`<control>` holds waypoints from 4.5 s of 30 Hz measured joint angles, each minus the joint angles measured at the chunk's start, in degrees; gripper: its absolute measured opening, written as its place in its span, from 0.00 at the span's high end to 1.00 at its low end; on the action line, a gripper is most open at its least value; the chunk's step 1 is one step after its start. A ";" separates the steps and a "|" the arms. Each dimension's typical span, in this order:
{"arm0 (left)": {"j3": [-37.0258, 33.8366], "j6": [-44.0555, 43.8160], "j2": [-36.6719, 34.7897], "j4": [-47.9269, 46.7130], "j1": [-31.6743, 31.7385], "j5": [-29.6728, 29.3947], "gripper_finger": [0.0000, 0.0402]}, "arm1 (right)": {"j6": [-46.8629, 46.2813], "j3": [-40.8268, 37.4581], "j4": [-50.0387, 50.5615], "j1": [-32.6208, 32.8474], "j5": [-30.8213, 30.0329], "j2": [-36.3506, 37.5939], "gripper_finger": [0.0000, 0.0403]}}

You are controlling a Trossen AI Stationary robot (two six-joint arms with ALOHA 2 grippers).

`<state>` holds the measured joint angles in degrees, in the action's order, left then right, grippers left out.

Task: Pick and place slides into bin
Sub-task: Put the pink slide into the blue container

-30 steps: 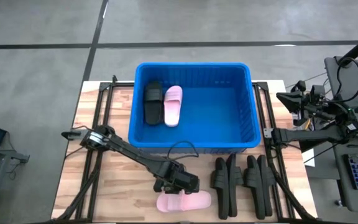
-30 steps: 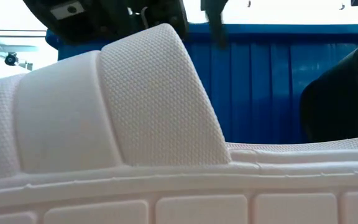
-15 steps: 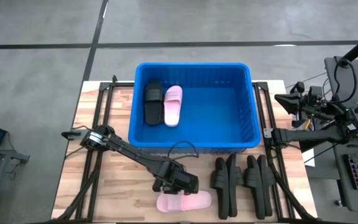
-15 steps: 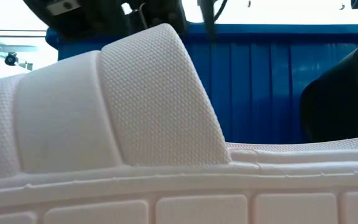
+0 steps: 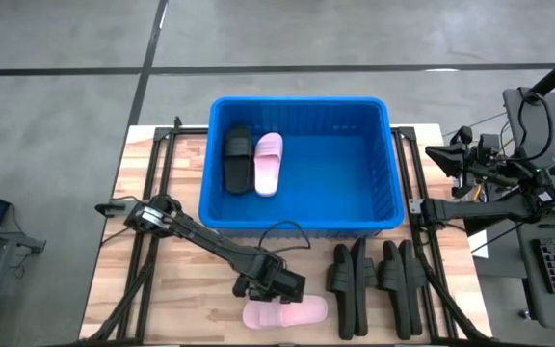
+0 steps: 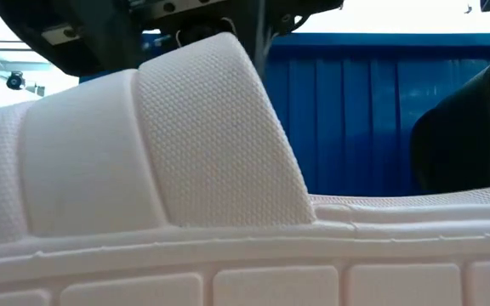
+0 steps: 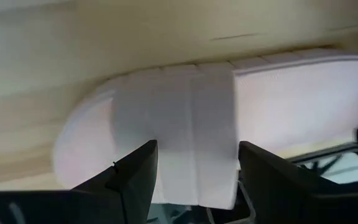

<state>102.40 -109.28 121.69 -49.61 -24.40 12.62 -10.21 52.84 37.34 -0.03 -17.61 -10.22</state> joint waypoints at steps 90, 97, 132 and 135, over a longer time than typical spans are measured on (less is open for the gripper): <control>7.51 98.76 -20.70 20.12 20.54 -33.26 1.00 | -0.68 0.02 -0.44 0.01 -0.46 0.00 0.93; 7.38 116.02 -20.71 16.99 28.21 -36.68 1.00 | -2.67 0.07 -1.12 -0.01 -0.48 0.00 0.93; -24.12 148.76 -20.70 27.22 46.75 -45.73 1.00 | -5.84 0.02 -5.23 0.00 -7.06 0.00 0.93; -25.31 149.09 -20.80 28.30 46.75 -45.81 1.00 | -5.86 0.02 -5.22 0.01 -7.06 0.00 0.93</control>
<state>77.09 39.81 100.88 -21.31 22.35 -33.19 -16.08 52.86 32.12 -0.01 -24.67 -10.22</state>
